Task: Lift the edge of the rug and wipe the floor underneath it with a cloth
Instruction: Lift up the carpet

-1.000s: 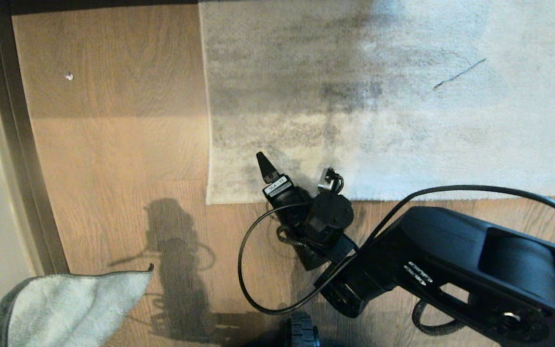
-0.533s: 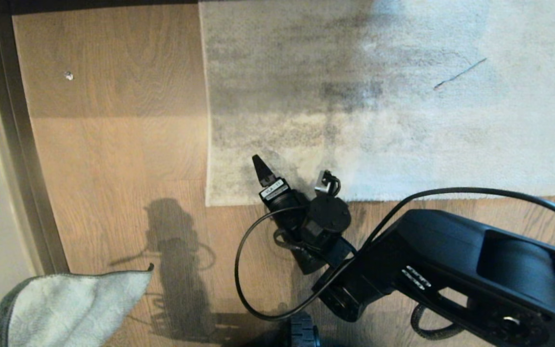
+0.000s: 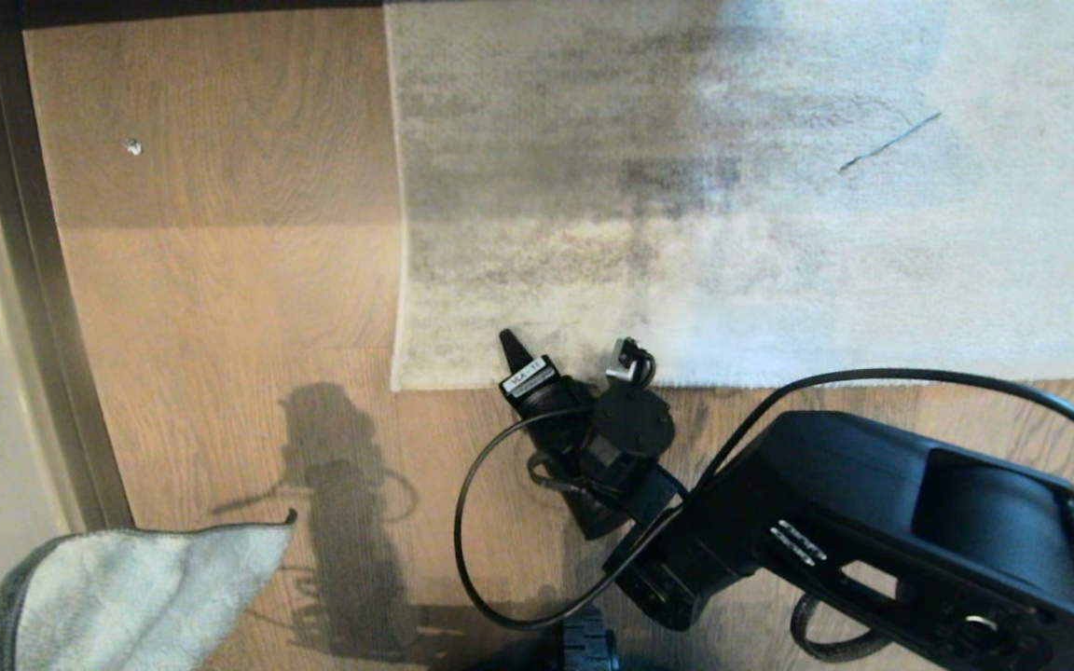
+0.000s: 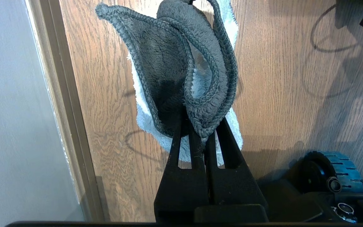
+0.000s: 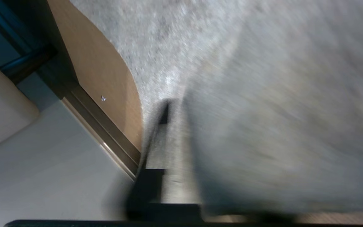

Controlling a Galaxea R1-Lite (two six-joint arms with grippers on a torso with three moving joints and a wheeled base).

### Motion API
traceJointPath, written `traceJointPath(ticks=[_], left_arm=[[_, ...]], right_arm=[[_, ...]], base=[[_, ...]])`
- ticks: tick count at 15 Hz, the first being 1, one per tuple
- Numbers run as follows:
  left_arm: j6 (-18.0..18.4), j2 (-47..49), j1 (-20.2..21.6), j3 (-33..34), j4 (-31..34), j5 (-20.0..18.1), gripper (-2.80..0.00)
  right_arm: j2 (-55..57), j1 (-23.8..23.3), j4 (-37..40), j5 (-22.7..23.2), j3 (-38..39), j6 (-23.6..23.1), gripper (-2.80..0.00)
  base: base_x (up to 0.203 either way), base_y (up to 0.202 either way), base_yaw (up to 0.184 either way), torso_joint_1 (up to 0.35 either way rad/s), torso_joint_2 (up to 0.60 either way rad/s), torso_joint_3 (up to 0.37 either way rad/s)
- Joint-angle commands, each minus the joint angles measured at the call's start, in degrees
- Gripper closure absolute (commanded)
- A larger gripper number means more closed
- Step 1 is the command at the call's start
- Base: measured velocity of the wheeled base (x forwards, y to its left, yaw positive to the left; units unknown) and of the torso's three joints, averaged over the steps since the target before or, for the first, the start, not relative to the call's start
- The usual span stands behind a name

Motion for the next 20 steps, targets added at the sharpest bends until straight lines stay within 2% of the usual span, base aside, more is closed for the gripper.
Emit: traceJointPath(ticks=[1,15,20], left_arm=[[-0.05,-0.02,0.00,0.00,-0.06,0.02,0.00],[-0.05,-0.02,0.00,-0.05,0.03,0.02,0.00],[-0.05,-0.02,0.00,0.00,-0.03,0.02,0.00]], right_arm=[[-0.01,0.36,-2.67,-0.01,0.63,0.28,0.00],[-5.13,0.44,-2.67,-0.19,2.60,-0.11,0.00],[-9.51,0.38,-2.67,-0.27,6.84,-0.68,0.00]], base=[[0.000,0.000,0.000,0.000,0.00,0.000],[0.000,0.000,0.000,0.000,0.00,0.000],[0.000,0.000,0.000,0.000,0.00,0.000]])
